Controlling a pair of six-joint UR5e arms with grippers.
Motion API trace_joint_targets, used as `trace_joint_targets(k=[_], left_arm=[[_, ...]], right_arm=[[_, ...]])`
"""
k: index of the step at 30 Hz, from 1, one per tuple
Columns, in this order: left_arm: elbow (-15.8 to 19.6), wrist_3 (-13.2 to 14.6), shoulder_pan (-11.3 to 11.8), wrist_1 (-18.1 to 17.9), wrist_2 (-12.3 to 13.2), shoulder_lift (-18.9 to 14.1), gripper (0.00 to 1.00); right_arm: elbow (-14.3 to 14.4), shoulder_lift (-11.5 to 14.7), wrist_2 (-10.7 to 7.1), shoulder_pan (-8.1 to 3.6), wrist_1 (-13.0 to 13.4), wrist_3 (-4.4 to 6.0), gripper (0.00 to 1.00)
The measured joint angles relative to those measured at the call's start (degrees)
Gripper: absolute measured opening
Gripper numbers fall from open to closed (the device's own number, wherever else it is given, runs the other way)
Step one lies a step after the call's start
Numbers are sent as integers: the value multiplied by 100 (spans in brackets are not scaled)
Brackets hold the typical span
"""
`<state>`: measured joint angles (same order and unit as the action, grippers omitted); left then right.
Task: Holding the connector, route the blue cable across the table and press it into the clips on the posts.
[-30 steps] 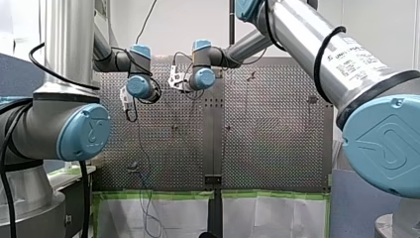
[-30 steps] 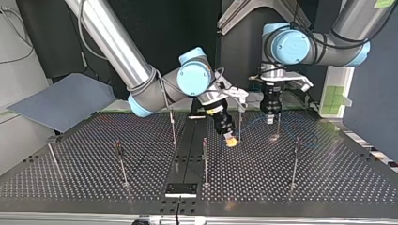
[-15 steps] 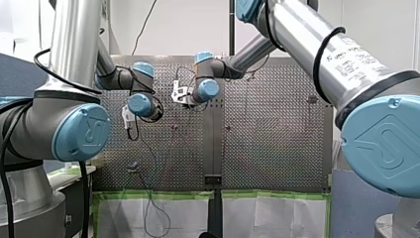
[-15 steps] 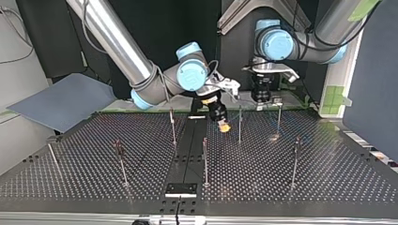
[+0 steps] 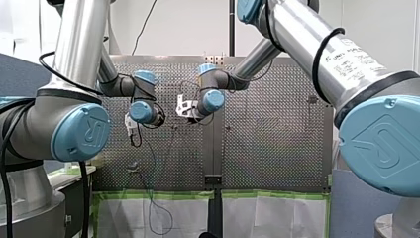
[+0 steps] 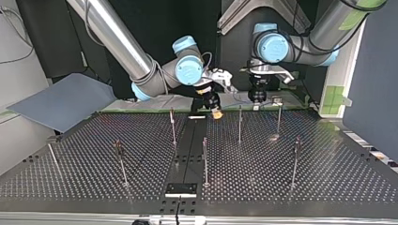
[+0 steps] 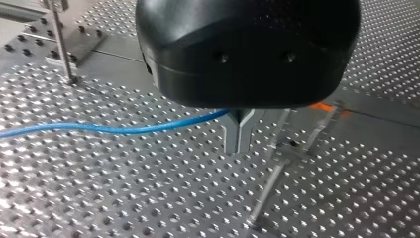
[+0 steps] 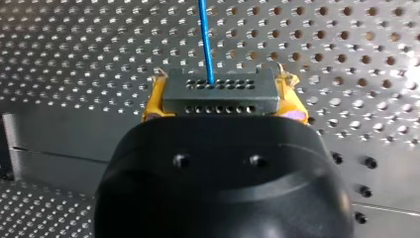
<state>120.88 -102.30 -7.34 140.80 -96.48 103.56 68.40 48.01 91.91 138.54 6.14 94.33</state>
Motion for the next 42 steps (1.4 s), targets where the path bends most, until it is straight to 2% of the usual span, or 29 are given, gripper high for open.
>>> trace_joint_targets(k=[6, 17, 22, 27, 35, 42], left_arm=[[-3, -140, -2, -221, 19, 303, 0], [-35, -351, 28, -480, 164, 470, 0], [-124, -430, 42, -715, 207, 712, 0], [-180, -479, 25, -765, 215, 916, 0], [-187, -483, 31, -808, 189, 957, 0], [-278, -507, 87, -987, 244, 960, 0]], right_arm=[[63, -30, -21, -35, 69, 24, 0], [58, -160, -123, -161, 303, 79, 0], [56, -163, -196, -192, 373, 105, 0], [57, -163, -229, -203, 387, 112, 0], [63, -163, -232, -185, 384, 137, 0], [64, -172, -230, -225, 394, 160, 0]])
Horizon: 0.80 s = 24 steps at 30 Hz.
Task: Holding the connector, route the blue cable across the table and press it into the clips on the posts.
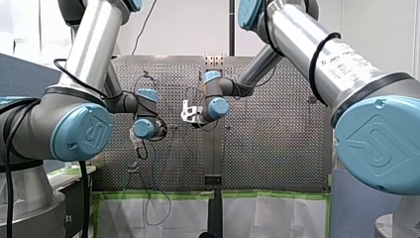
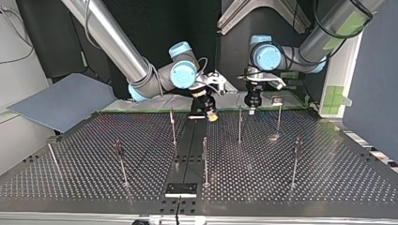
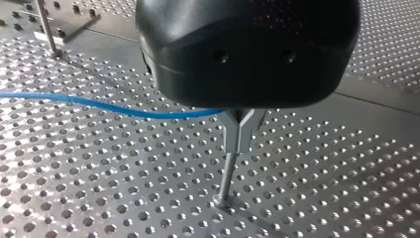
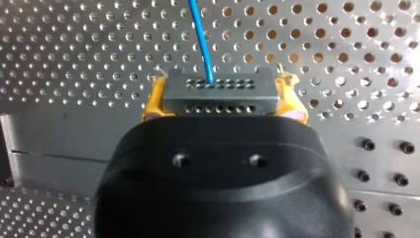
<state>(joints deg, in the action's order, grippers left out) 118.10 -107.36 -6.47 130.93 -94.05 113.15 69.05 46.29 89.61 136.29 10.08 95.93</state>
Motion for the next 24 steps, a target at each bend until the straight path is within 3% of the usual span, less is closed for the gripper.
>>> trace_joint_targets(k=[9, 24], left_arm=[[-143, -51, 61, 85, 212, 71, 0], [-350, -154, 280, 30, 346, 235, 0]], right_arm=[[-1, -38, 5, -75, 18, 30, 0], [-8, -157, -40, -230, 140, 32, 0]])
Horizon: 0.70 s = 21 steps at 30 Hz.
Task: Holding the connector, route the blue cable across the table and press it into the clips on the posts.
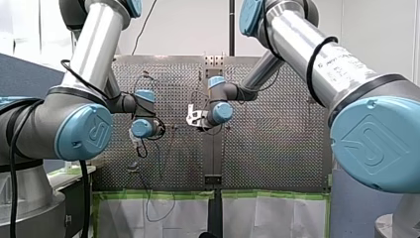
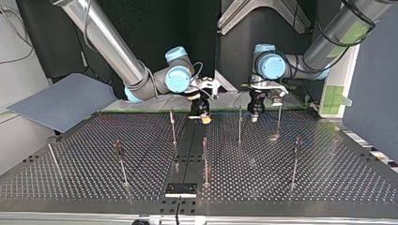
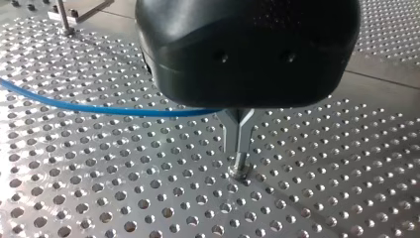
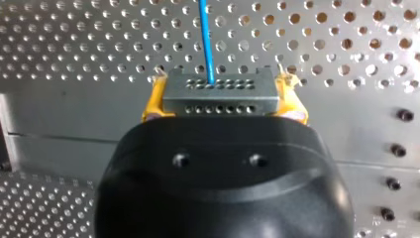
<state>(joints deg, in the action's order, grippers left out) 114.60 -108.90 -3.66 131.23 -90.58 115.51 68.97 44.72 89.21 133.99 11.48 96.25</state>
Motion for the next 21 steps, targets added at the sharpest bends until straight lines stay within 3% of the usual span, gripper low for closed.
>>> trace_joint_targets(k=[9, 21], left_arm=[[-386, 40, 83, 53, 118, 336, 0], [-629, 141, 278, 176, 121, 371, 0]], right_arm=[[-3, -1, -12, -159, 44, 1, 0], [-1, -1, -64, -290, 48, -1, 0]])
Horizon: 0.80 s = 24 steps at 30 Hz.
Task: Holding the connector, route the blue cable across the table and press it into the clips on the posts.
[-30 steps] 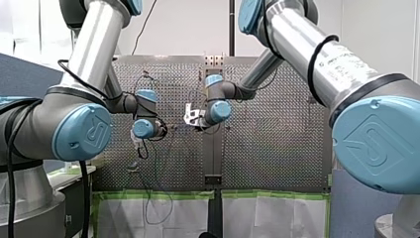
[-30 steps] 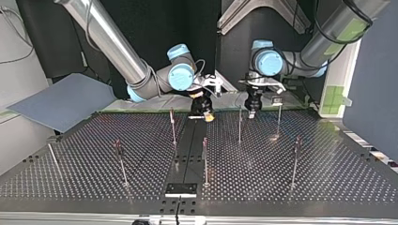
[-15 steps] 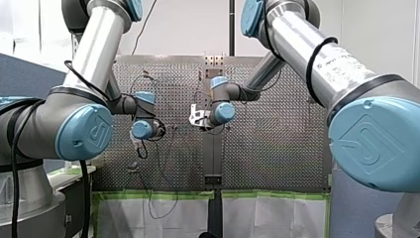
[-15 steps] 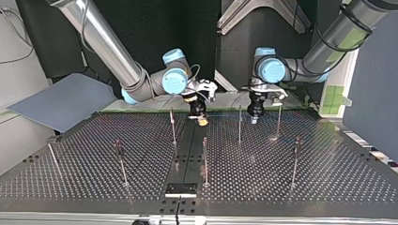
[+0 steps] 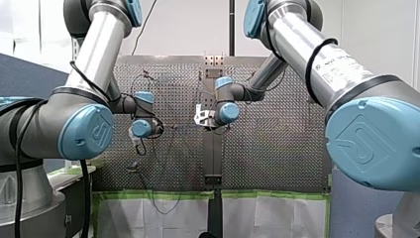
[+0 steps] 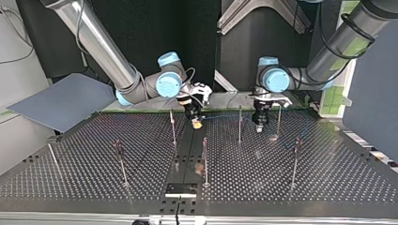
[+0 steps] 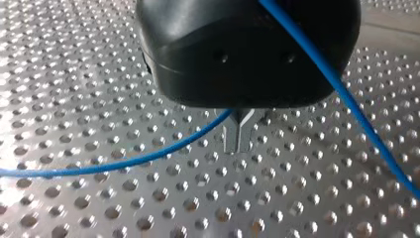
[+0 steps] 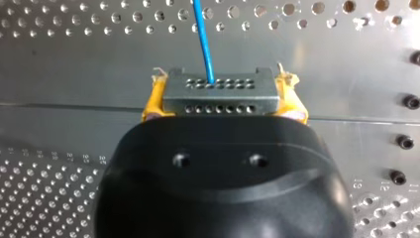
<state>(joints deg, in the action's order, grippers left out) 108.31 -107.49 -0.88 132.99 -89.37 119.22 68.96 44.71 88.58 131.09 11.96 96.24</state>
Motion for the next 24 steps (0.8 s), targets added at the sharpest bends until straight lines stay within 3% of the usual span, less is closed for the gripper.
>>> trace_joint_targets(k=[1, 2, 3, 5, 6, 8, 9, 10, 11, 18, 24], left_arm=[[-2, 26, 12, 17, -4, 0, 3], [-3, 57, 22, 38, -13, 0, 13], [-3, 109, 32, 78, -41, 0, 13], [-3, 202, 41, 159, -101, 0, 41], [-3, 268, 43, 222, -143, -1, 41], [-3, 364, 43, 312, -191, -1, 70], [-2, 426, 37, 376, -224, -1, 70], [-1, 474, 31, 422, -255, -1, 92], [0, 522, 21, 467, -290, -1, 100], [18, 894, -77, 838, -584, -23, 100], [213, 1122, -194, 1154, -659, -233, 100]], right_arm=[[0, 0, -7, -5, 0, 0, 0], [0, 0, -14, -12, 0, 1, 0], [0, 0, -19, -18, 1, 1, 0], [0, 0, -27, -27, 0, 1, 0], [0, 0, -28, -30, 0, 1, 0], [0, 0, -31, -33, 0, 2, 0], [0, 1, -31, -33, -1, 1, 0], [0, 1, -33, -34, -3, 2, 0], [0, 1, -35, -34, -5, 1, 0], [0, 3, -45, -36, -23, -7, 0], [-1, 4, -49, -44, -31, -7, 0]])
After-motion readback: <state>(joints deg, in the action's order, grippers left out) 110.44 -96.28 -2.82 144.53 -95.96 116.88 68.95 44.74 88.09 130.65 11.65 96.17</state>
